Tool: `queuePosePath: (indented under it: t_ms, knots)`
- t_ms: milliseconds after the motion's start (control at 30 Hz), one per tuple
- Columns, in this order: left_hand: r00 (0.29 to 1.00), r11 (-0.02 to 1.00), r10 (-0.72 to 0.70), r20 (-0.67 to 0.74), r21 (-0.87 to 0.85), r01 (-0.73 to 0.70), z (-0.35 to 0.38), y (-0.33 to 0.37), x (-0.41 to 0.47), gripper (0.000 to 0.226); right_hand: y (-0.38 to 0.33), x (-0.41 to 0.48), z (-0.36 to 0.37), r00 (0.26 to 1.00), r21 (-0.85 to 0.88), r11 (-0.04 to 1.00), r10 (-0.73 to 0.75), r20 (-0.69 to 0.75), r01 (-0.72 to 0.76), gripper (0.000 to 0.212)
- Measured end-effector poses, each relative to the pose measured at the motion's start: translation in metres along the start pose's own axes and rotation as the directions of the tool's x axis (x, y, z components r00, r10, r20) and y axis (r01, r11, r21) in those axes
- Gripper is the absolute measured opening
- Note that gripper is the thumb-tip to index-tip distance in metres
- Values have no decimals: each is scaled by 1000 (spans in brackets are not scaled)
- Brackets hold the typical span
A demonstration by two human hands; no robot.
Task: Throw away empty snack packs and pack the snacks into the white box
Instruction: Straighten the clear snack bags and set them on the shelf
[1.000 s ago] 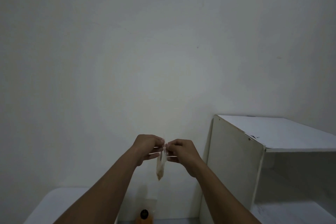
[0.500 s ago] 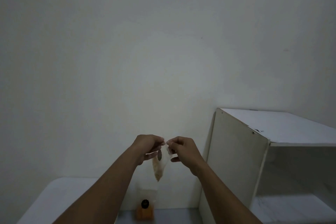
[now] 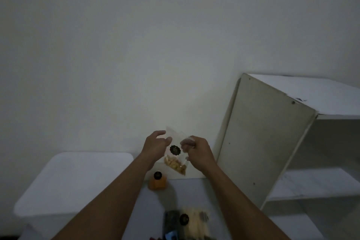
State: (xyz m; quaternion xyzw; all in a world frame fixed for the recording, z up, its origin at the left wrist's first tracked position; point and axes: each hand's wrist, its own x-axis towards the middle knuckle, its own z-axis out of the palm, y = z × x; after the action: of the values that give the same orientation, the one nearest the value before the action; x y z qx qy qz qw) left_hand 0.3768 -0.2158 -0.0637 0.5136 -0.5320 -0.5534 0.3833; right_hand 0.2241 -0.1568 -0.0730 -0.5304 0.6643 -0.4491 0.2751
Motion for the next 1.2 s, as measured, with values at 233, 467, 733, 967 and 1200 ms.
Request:
queuePosePath:
  t_ms: [233, 467, 733, 967, 1200]
  knots:
    - [994, 986, -109, 21, 127, 106, 8, -88, 39, 11, 56, 23, 27, 992, 75, 990, 124, -27, -121, 19]
    - [972, 960, -220, -75, 162, 230, 42, -157, 84, 19, 149, 48, 52, 942, -158, 931, 336, 18, -329, 30]
    - [968, 932, -208, -141, 272, 240, 91, -223, 123, 20, 229, 79, 68, 903, -165, 888, 417, -104, -429, 11]
    - [958, 923, -208, -200, 285, 260, 108, -246, 141, 24, 257, 94, 81, 890, -226, 861, 445, -98, -455, 12]
    - [953, 918, -203, -224, 294, 265, 115, -252, 146, 26, 260, 92, 79, 889, -237, 858, 449, -84, -456, 20]
